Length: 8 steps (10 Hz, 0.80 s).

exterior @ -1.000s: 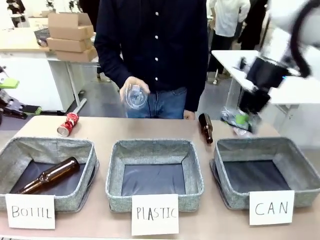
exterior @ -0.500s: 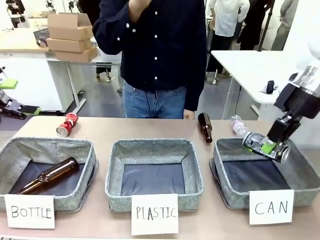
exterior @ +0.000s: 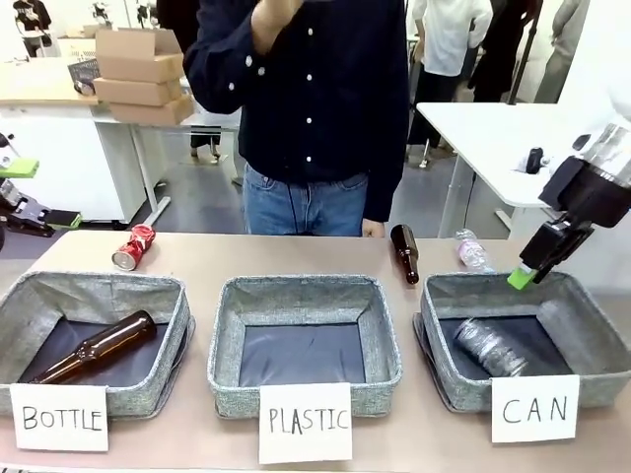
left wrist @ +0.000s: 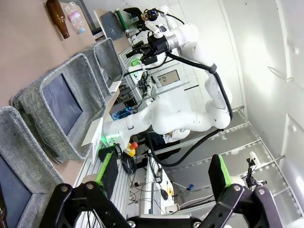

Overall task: Sort the can waste into the basket.
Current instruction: Pick up the can waste from the table and place it in the right Fabric basket.

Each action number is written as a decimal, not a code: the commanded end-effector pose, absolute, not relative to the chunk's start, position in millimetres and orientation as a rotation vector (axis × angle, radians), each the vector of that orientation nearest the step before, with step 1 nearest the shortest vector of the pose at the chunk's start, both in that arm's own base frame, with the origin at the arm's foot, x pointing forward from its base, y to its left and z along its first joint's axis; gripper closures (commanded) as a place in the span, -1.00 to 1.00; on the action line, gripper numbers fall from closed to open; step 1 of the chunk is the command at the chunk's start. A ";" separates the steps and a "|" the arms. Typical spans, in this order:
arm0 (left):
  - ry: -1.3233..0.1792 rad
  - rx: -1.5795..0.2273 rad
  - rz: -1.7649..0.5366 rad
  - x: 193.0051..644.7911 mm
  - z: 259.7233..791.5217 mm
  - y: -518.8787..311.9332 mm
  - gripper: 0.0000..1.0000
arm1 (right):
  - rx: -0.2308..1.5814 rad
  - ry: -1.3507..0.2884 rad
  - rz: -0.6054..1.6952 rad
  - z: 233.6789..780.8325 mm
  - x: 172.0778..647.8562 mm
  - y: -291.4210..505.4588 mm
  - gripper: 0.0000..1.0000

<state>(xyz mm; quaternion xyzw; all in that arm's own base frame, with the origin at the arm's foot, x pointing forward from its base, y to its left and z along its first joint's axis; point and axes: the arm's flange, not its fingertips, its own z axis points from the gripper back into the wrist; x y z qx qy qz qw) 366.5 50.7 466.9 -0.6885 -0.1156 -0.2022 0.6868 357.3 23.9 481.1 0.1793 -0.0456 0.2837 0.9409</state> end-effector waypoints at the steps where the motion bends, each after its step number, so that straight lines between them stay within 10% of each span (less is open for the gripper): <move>1: -0.262 -1.545 -0.477 364.5 468.8 50.9 -1.00 | 0.391 -0.144 0.571 475.9 350.7 23.7 -1.00; 5: -0.262 -1.545 -0.477 364.5 468.8 50.9 -1.00 | 0.681 -0.295 0.459 489.5 350.7 17.0 -1.00; 8: -0.262 -1.545 -0.477 364.5 468.8 50.9 -1.00 | 1.783 -0.655 0.103 539.4 350.4 -7.2 -1.00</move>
